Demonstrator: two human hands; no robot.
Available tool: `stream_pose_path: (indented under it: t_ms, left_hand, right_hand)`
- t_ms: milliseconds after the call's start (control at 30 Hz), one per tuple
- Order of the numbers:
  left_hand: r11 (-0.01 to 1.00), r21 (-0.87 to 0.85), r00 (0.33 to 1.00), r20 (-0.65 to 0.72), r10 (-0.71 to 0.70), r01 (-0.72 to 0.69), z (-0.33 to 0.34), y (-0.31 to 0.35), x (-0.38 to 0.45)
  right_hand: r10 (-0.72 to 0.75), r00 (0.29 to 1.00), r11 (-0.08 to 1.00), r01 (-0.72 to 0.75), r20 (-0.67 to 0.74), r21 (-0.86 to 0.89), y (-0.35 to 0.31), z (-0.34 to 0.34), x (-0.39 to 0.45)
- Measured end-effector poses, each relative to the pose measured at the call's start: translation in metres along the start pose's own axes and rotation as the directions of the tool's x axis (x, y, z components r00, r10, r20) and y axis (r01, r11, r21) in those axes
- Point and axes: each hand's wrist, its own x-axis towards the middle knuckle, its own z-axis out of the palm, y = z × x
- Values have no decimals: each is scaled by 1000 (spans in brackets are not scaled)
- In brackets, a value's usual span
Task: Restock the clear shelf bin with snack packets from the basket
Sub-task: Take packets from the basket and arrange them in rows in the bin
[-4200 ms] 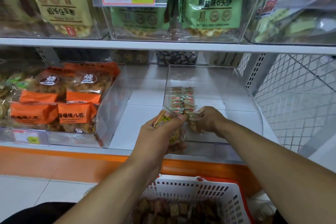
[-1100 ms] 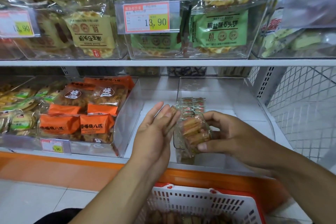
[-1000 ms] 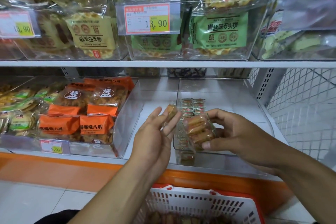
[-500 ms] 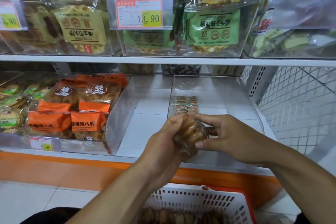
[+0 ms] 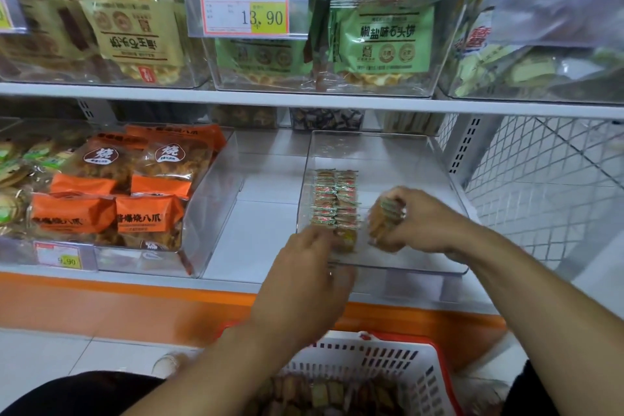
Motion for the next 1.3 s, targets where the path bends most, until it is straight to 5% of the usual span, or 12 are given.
stream_pose_path:
  t_ms: [167, 567, 767, 967, 1100, 1167, 1233, 1300]
  left_hand:
    - [943, 330, 983, 181, -20, -42, 23, -3, -14]
    - [942, 327, 981, 194, 5, -70, 24, -10, -16]
    - [946, 316, 975, 224, -7, -66, 35, -14, -19]
    - [967, 241, 982, 187, 35, -81, 26, -13, -15]
    - [948, 293, 992, 28, 123, -126, 3, 3, -14]
    - [962, 246, 993, 22, 117, -119, -1, 2, -20]
    - [989, 143, 970, 242, -13, -23, 7, -11, -37]
    - [985, 163, 849, 510, -137, 61, 26, -29, -57]
  right_hand:
    - [133, 976, 966, -88, 175, -243, 9, 34, 26]
    - [112, 973, 801, 32, 202, -598, 14, 60, 45]
    - [180, 975, 875, -96, 134, -474, 19, 70, 54]
    - [262, 951, 817, -126, 166, -563, 6, 60, 45]
    - [-14, 999, 699, -13, -32, -715, -28, 36, 14]
    - [-221, 959, 762, 58, -176, -645, -41, 28, -9]
    - [-202, 979, 821, 179, 17, -542, -34, 38, -32]
    - [42, 922, 828, 184, 386, -530, -5, 73, -51]
